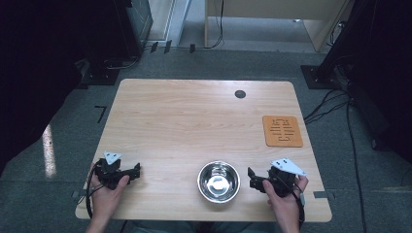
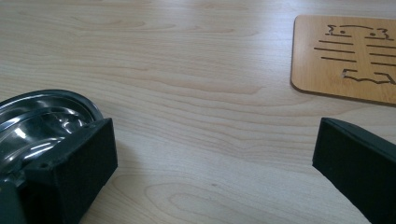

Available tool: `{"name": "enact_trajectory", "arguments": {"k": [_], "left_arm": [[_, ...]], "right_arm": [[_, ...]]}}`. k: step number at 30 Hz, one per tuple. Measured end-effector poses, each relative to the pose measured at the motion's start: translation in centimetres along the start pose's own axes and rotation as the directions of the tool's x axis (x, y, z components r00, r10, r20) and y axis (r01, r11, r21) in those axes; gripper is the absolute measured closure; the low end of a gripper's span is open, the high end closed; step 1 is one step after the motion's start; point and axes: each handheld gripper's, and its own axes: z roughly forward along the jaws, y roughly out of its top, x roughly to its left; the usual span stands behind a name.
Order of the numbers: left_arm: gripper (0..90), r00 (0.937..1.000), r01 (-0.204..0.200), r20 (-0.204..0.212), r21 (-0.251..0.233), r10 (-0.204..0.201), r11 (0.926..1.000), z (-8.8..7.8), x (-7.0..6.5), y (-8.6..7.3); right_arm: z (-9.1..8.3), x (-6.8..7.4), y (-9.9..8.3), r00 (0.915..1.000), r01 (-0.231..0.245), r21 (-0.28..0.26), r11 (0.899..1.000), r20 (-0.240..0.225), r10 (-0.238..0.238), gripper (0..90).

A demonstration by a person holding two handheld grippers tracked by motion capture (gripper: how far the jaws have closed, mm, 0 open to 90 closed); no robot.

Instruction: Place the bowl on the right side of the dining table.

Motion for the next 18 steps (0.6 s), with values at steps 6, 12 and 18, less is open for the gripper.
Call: {"name": "enact_trajectory", "arguments": {"k": [6, 12, 18], "left_arm": [[0.0, 1.0000, 0.000, 0.000, 0.000, 0.000, 1.0000, 0.0, 0.0, 0.0], [0.0, 1.0000, 0.000, 0.000, 0.000, 0.000, 1.0000, 0.0, 0.0, 0.0], [0.0, 1.0000, 0.000, 0.000, 0.000, 0.000, 1.0000, 0.0, 0.0, 0.0]], "right_arm": [[0.1, 0.4, 0.0, 0.9999, -0.005, -0.002, 1.000, -0.013, 0.005, 0.0], [0.2, 0.9, 0.0, 0.9998, -0.001, 0.000, 1.000, -0.021, 0.001, 0.0], [0.3, 1.5, 0.0, 0.9994, 0.004, 0.005, 1.000, -0.035, -0.004, 0.0]]}}
